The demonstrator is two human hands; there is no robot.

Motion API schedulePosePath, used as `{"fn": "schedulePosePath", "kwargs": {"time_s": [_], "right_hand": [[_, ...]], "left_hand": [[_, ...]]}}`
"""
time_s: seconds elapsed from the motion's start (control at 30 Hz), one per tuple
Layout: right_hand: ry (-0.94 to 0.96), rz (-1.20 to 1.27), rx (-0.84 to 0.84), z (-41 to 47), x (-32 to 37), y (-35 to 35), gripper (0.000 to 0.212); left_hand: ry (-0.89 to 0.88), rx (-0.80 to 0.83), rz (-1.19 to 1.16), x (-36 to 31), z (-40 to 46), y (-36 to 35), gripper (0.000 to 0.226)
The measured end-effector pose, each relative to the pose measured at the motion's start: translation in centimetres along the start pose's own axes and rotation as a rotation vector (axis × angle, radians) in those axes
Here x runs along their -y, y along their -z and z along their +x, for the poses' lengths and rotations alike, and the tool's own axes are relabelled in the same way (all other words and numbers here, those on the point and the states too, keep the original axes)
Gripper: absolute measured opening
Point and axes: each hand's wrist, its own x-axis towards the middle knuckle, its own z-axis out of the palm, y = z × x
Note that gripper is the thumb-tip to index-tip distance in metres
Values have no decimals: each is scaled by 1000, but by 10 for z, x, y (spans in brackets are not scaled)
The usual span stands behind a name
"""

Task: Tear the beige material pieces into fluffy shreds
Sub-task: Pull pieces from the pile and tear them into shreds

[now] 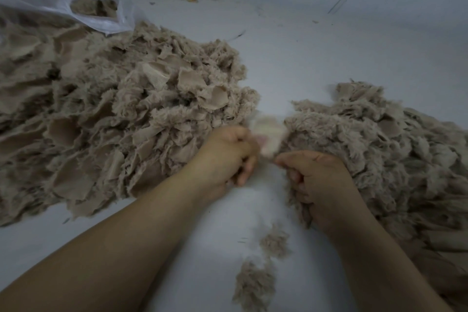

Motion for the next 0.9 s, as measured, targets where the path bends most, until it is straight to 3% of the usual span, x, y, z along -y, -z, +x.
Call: {"fn": "schedulePosePath", "kwargs": {"time_s": [0.1, 0.17, 0.27, 0.37, 0.43, 0.5, 0.6, 0.77, 0.9], "right_hand": [[-38, 182, -39, 3, 3, 0, 39], [-51, 233, -48, 3, 3, 0, 40], [-54, 225, -52, 3, 2, 0, 43], [-32, 217, -56, 2, 2, -1, 44], [3, 202, -62, 1, 2, -4, 43], [42, 157, -62, -1, 1, -8, 41], [72, 106, -73, -1, 1, -8, 29], [-17, 54, -8, 5, 1, 0, 23], [-64, 65, -8, 8, 0, 4, 30]], "left_hand": [[-190, -287, -333, -4, 6, 5, 3], [-195, -304, -256, 1, 9, 3, 21], [-240, -194, 358, 14, 11, -9, 28], [-376, -117, 1015, 20, 13, -20, 49], [-468, -77, 1211, 19, 14, -23, 49], [-525, -53, 1318, 19, 13, -27, 25], [-520, -104, 1161, 19, 14, -24, 6], [-578, 19, 921, 21, 12, -20, 7], [-554, 12, 726, 19, 10, -15, 11]]}}
